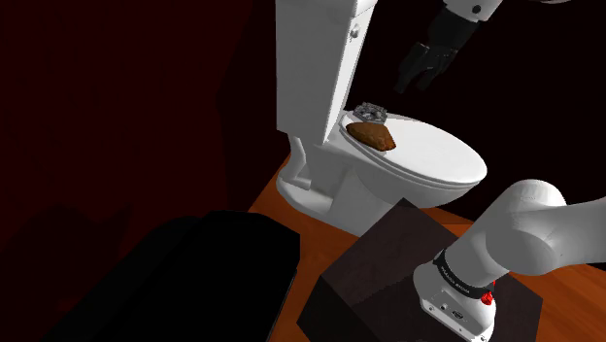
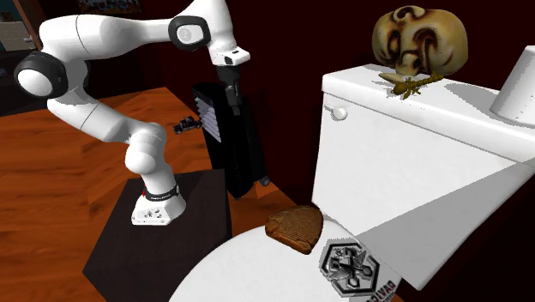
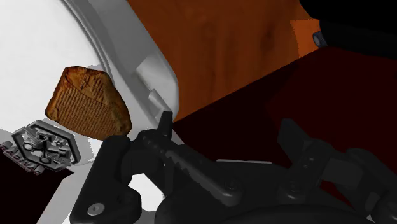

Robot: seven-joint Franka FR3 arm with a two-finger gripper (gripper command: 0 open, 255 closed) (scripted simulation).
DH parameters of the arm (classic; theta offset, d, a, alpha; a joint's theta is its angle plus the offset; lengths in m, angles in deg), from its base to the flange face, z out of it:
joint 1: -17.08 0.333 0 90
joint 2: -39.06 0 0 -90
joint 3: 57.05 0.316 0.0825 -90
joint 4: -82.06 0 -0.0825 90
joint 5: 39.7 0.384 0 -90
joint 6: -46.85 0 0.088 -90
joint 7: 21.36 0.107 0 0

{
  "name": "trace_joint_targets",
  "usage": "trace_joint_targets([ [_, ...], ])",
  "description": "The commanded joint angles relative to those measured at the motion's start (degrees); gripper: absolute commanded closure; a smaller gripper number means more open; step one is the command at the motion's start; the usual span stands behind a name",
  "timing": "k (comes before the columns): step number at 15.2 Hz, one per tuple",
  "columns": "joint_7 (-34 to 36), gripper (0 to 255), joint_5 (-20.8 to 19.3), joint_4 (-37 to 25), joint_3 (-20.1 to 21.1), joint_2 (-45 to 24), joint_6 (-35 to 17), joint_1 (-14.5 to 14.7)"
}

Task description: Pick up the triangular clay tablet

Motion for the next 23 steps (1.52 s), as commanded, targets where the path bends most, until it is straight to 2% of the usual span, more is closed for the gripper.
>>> trace_joint_targets([
  [1, 0.00, 0, 0.00, 0.00, 0.00, 0.00, 0.00, 0.00],
  [8, 4.48, 0, -12.47, 9.21, 8.60, -6.00, -12.97, -2.73],
  [13, 11.11, 0, -24.49, 13.59, 14.76, -13.20, -21.62, -7.17],
  [18, 22.10, 0, -41.25, 14.90, 21.22, -23.07, -27.15, -14.11],
  [21, 30.53, 0, -53.61, 13.87, 24.57, -30.34, -27.08, -18.38],
  [23, 36.16, 0, -62.11, 12.54, 26.06, -35.70, -25.18, -20.57],
])
